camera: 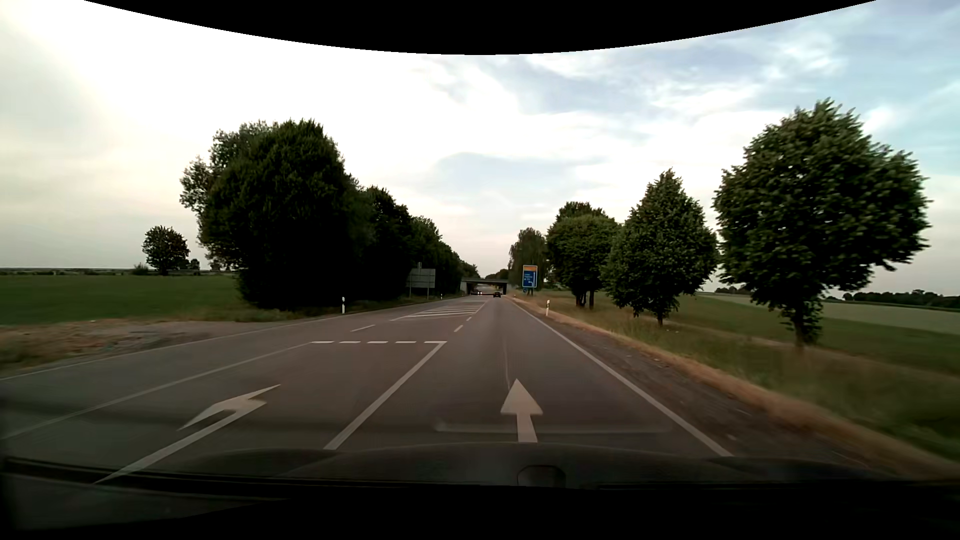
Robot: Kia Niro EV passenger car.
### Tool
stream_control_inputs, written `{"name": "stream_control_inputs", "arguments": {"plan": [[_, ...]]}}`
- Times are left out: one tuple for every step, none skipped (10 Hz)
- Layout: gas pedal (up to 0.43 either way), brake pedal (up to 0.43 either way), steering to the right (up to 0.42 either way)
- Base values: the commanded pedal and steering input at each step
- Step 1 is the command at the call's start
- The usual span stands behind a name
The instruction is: Follow the waypoints while adhering to traffic rules and regulations
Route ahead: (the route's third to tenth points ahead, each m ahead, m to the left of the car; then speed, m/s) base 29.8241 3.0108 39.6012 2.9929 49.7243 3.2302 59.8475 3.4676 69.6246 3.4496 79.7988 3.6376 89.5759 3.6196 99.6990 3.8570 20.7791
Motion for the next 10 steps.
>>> {"name": "stream_control_inputs", "arguments": {"plan": [[0.15, 0.006, 0.0], [0.15, 0.006, 0.0], [0.15, 0.006, 0.0], [0.15, 0.006, 0.0], [0.15, 0.006, 0.0], [0.15, 0.006, 0.0], [0.15, 0.006, 0.0], [0.15, 0.006, 0.0], [0.15, 0.006, 0.0], [0.15, 0.006, 0.0]]}}
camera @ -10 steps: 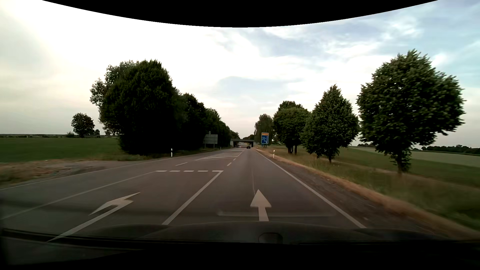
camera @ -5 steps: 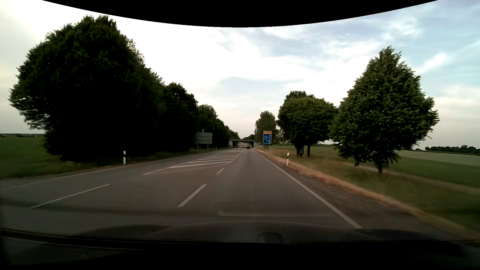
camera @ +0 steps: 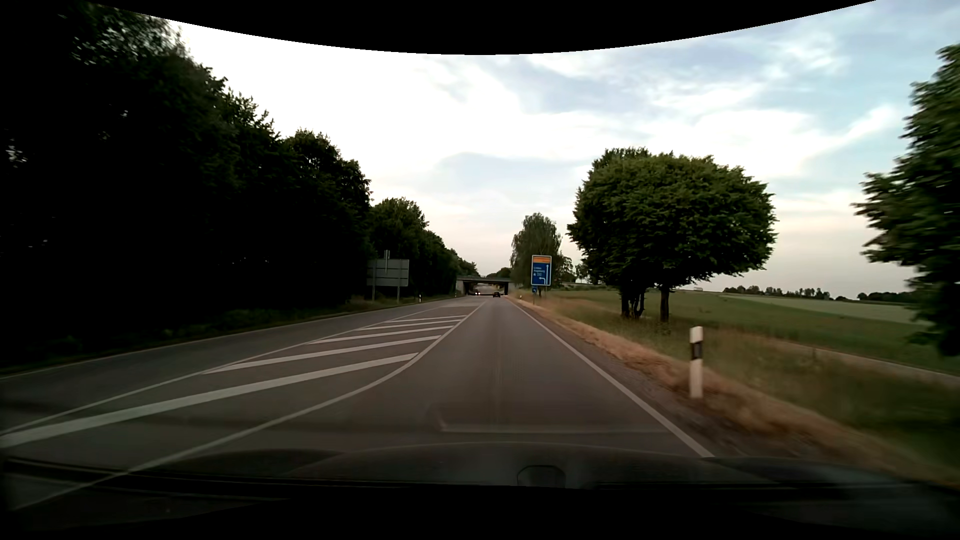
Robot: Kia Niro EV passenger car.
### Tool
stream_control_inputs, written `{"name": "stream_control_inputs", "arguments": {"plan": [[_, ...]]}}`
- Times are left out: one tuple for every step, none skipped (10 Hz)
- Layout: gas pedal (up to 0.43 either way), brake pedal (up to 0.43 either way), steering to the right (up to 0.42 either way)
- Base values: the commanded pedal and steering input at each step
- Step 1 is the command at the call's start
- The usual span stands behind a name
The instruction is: Follow the waypoints while adhering to traffic rules and regulations
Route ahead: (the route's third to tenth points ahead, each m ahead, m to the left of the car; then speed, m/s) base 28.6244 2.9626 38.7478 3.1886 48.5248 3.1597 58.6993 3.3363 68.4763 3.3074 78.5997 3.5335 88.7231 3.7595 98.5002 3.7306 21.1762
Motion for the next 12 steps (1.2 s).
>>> {"name": "stream_control_inputs", "arguments": {"plan": [[0.15, 0.006, 0.0], [0.15, 0.006, -0.001], [0.15, 0.006, -0.001], [0.15, 0.006, -0.001], [0.15, 0.006, -0.001], [0.15, 0.006, -0.001], [0.15, 0.006, -0.001], [0.15, 0.006, -0.001], [0.15, 0.006, -0.001], [0.15, 0.006, -0.001], [0.15, 0.006, -0.001], [0.15, 0.006, -0.001]]}}
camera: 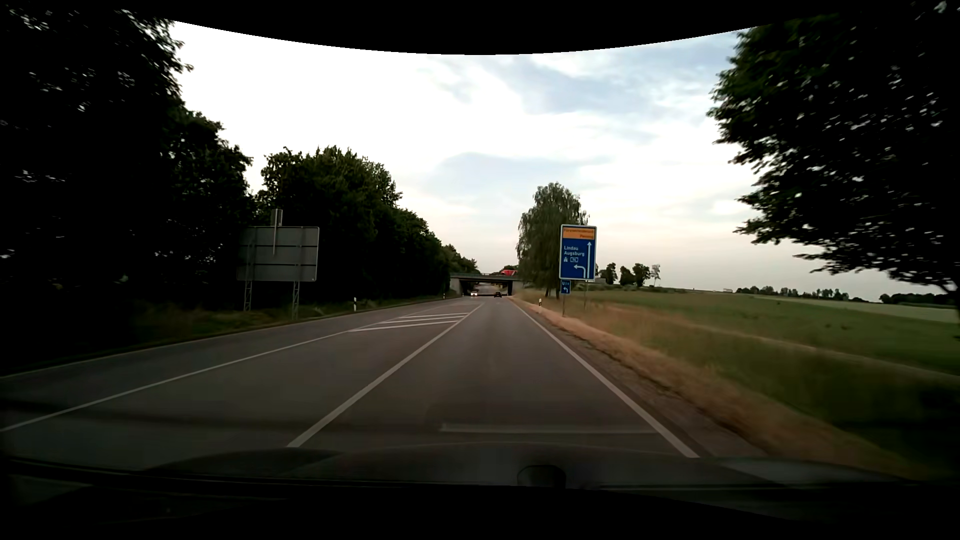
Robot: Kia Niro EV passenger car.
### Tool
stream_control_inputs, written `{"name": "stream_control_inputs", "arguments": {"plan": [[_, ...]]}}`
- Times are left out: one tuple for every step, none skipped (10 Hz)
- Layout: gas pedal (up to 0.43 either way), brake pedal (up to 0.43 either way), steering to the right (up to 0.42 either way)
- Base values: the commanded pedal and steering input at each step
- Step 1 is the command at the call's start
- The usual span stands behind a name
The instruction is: Follow the waypoints while adhering to traffic rules and regulations
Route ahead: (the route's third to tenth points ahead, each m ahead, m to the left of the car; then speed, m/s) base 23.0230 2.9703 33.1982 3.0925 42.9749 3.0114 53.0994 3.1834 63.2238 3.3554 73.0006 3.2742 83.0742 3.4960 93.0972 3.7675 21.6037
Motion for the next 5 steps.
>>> {"name": "stream_control_inputs", "arguments": {"plan": [[0.15, 0.006, -0.001], [0.15, 0.006, -0.001], [0.15, 0.006, -0.001], [0.15, 0.006, -0.001], [0.15, 0.006, -0.001]]}}
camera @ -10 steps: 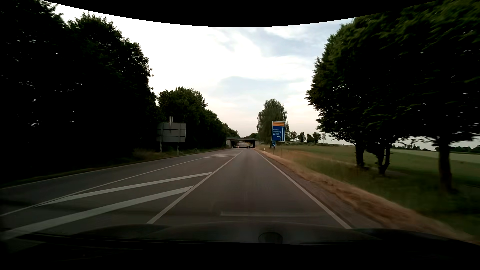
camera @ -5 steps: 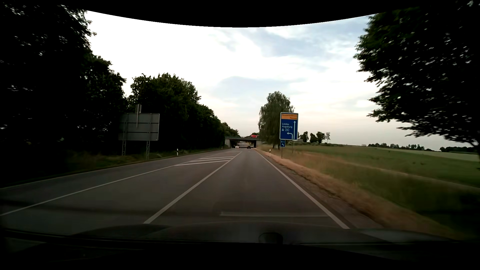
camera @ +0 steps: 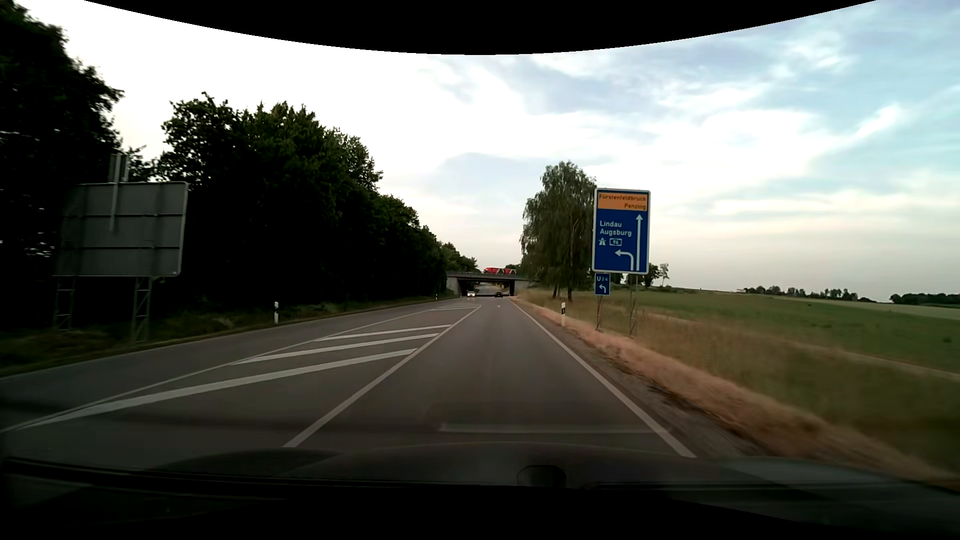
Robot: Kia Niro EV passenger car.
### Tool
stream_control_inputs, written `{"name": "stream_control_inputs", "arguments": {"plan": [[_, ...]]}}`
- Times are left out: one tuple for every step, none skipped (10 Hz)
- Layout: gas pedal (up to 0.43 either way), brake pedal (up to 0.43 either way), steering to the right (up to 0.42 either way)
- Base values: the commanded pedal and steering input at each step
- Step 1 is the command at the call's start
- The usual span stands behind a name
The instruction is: Follow the waypoints while adhering to traffic rules and regulations
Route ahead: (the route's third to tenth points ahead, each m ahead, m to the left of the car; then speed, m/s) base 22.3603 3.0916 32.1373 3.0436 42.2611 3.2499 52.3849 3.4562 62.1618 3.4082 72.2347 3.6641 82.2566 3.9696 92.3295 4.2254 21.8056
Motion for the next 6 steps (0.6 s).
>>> {"name": "stream_control_inputs", "arguments": {"plan": [[0.15, 0.006, -0.001], [0.15, 0.006, -0.001], [0.15, 0.006, -0.001], [0.15, 0.006, -0.001], [0.15, 0.006, -0.001], [0.15, 0.006, -0.001]]}}
